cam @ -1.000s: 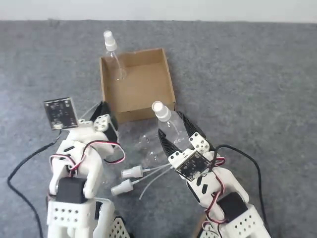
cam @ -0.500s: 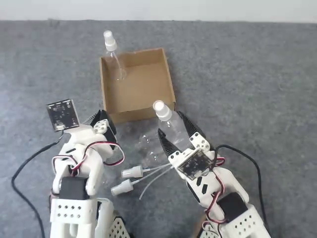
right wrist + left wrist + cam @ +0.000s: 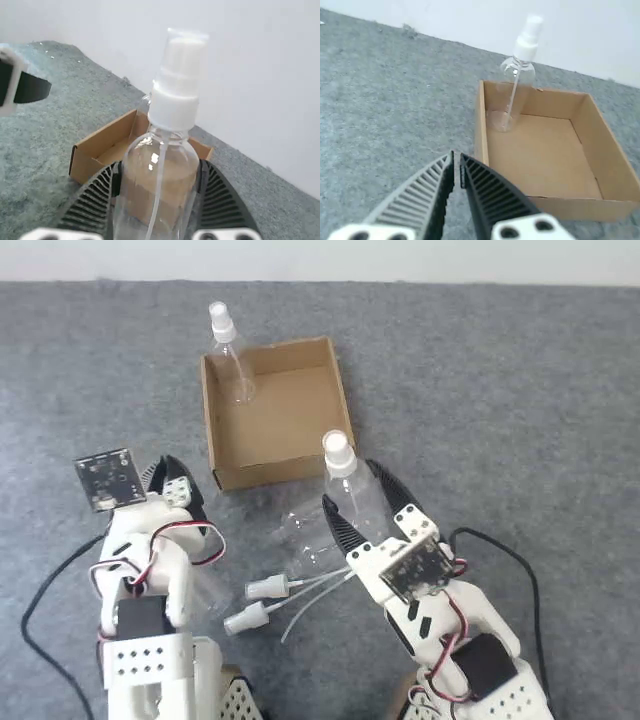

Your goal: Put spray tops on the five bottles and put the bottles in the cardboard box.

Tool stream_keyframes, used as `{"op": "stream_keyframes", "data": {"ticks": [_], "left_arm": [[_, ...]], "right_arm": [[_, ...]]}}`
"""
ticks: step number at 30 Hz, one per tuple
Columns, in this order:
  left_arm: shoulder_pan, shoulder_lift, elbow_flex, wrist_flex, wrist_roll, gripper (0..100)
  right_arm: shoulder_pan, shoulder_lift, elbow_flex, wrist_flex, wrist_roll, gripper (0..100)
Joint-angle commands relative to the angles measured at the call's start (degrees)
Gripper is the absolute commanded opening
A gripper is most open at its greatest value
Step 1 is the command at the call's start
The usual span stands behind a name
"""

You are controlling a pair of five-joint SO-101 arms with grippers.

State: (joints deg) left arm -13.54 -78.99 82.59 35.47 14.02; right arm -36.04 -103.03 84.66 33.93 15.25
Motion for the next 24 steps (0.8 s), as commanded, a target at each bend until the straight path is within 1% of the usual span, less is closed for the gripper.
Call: {"op": "stream_keyframes", "data": {"ticks": [1,10,15,18,24], "left_arm": [[-0.6,-0.8,0.3,-4.9,-0.4,1],[-1.1,-0.8,0.5,-5.6,-0.4,1],[-7.6,-0.8,0.1,-6.4,-0.4,2],[-9.2,-0.8,0.6,-8.4,-0.4,2],[-9.8,-0.8,0.6,-8.4,-0.4,2]], "right_arm": [[0.2,-0.5,-7.3,0.2,-0.4,3.0],[0.1,1.5,-15.1,-0.3,-0.3,3.0],[-0.1,11.0,-22.2,-0.7,-0.7,3.0],[-0.1,18.1,-25.7,-4.4,-0.7,3.0],[-0.2,28.3,-27.1,-12.7,-0.7,3.0]]}}
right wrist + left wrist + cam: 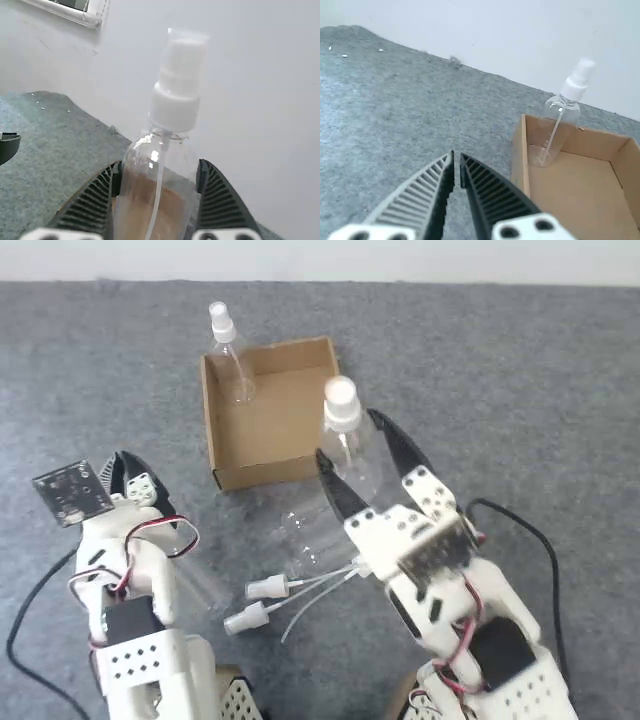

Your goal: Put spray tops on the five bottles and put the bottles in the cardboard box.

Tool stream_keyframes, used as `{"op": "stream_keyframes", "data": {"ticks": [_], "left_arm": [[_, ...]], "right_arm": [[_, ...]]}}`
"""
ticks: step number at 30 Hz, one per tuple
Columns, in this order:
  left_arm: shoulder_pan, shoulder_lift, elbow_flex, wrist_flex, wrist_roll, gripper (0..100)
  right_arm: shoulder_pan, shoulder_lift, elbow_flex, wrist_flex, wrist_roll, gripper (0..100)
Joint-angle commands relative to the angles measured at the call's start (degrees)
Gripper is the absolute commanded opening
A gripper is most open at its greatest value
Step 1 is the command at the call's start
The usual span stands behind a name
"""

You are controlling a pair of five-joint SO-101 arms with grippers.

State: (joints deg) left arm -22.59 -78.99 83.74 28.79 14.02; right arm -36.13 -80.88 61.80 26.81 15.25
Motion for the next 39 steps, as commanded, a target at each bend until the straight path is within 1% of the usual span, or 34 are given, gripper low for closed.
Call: {"op": "stream_keyframes", "data": {"ticks": [1,9,12,16,19,39], "left_arm": [[-0.9,-0.8,-0.5,-1.7,-0.4,2],[-0.8,-0.8,-0.5,-1.7,-0.4,2],[-0.6,-0.8,-0.3,-1.8,-0.4,2],[-0.7,-0.8,0.0,-1.9,-0.4,2],[-0.9,-0.8,0.0,-1.9,-0.4,2],[-1.0,-0.8,-0.7,-2.0,-0.3,2]], "right_arm": [[-0.1,7.6,-4.2,-6.7,-0.7,3.2],[-0.3,18.8,-4.4,-19.8,-0.7,3.5],[-1.7,24.1,-4.5,-25.0,-0.7,3.5],[-3.6,31.8,-4.6,-34.3,-0.2,3.5],[-3.3,37.7,-6.4,-39.9,-0.2,3.5],[-3.6,89.5,-47.6,-40.4,-0.7,3.5]]}}
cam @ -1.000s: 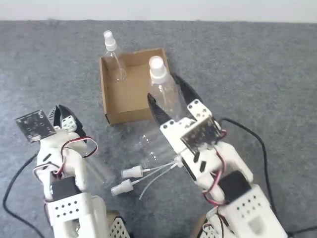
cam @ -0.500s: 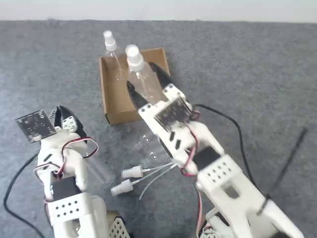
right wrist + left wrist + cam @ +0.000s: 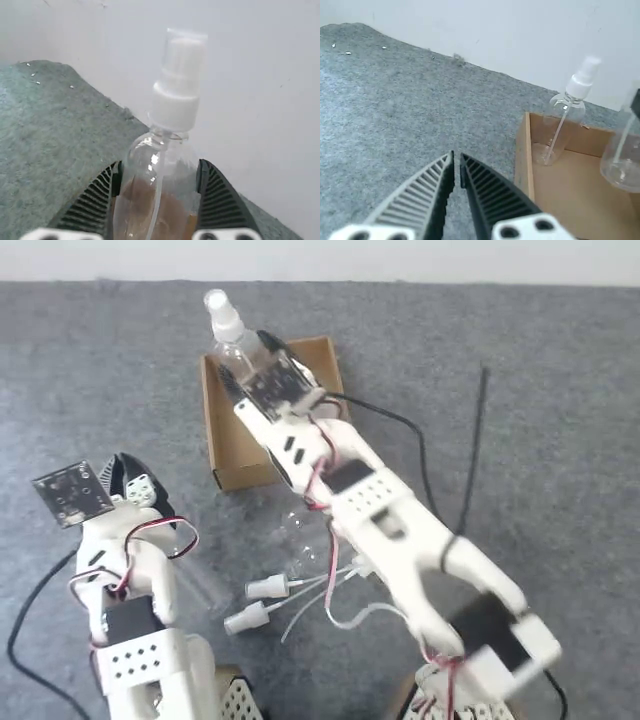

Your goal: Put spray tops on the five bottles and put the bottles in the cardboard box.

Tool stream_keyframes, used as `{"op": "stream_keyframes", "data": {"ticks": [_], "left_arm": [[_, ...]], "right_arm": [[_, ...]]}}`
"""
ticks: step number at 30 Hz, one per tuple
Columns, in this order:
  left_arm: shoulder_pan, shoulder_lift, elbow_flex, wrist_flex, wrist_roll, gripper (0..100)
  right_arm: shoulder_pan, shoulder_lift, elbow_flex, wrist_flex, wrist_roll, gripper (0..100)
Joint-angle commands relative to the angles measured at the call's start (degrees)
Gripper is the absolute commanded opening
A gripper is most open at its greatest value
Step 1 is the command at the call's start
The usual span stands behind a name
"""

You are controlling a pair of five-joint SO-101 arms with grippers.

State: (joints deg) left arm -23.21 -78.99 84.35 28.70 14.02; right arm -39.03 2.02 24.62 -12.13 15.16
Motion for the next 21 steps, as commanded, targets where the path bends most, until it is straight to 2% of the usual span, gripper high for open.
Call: {"op": "stream_keyframes", "data": {"ticks": [1,6,8,11,18,21], "left_arm": [[-0.4,-0.8,-1.3,-1.9,-0.3,2],[-0.4,-0.8,-1.3,-1.9,-0.3,2],[-0.4,-0.8,-1.3,-1.9,-0.3,2],[-0.4,-0.8,-1.3,-1.9,-0.3,2],[-0.4,-0.8,-1.4,-1.9,-0.4,2],[-0.4,-0.8,-1.4,-1.9,-0.4,2]], "right_arm": [[-0.7,9.2,-12.5,-1.5,-0.6,3.5],[-0.7,20.3,-21.4,-1.7,-0.8,3.2],[-0.7,23.3,-22.8,-4.4,-3.1,3.1],[-0.7,25.8,-22.7,-8.9,-6.6,3.1],[-0.7,27.0,-21.5,-9.9,-7.1,3.1],[-1.1,29.1,-20.7,-15.5,-7.0,3.1]]}}
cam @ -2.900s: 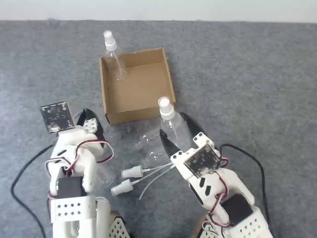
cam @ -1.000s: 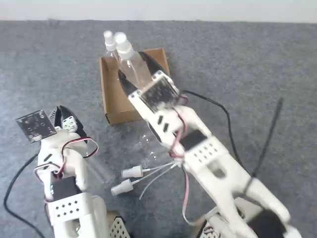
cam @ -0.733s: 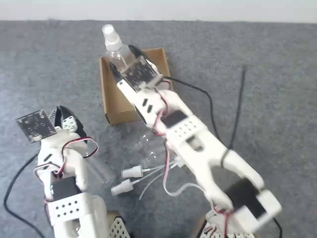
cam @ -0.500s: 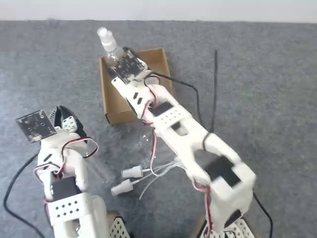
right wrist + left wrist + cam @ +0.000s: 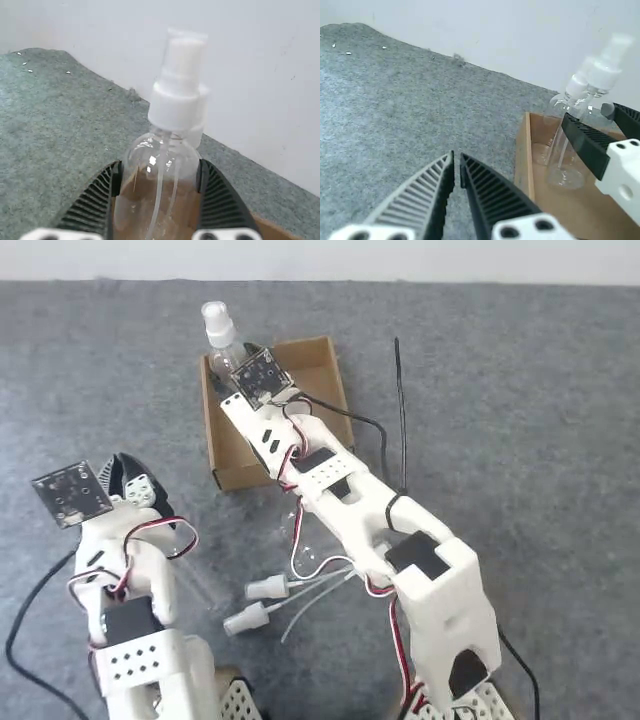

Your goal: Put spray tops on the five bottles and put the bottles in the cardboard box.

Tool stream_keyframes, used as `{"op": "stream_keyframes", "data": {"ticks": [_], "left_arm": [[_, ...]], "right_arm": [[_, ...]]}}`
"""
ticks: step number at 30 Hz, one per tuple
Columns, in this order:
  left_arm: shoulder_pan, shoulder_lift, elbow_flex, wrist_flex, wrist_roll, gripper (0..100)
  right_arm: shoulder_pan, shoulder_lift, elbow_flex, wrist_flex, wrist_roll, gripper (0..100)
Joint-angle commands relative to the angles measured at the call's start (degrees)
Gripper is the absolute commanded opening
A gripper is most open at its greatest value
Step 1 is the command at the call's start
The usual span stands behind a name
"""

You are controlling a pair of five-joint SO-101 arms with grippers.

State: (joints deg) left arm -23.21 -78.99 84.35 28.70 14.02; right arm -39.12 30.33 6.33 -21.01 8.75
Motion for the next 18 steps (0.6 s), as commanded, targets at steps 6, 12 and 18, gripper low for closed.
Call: {"op": "stream_keyframes", "data": {"ticks": [6,12,18], "left_arm": [[-0.4,-0.8,-1.4,-1.9,-0.4,2],[-0.4,-0.8,-1.4,-1.9,-0.4,2],[-0.4,-0.8,-1.4,-1.9,-0.4,2]], "right_arm": [[-1.3,5.4,-1.3,-14.4,-0.2,3.1],[-1.2,6.3,-1.3,-14.6,-0.4,3.1],[-1.2,7.8,-1.1,-17.9,-0.7,3.1]]}}
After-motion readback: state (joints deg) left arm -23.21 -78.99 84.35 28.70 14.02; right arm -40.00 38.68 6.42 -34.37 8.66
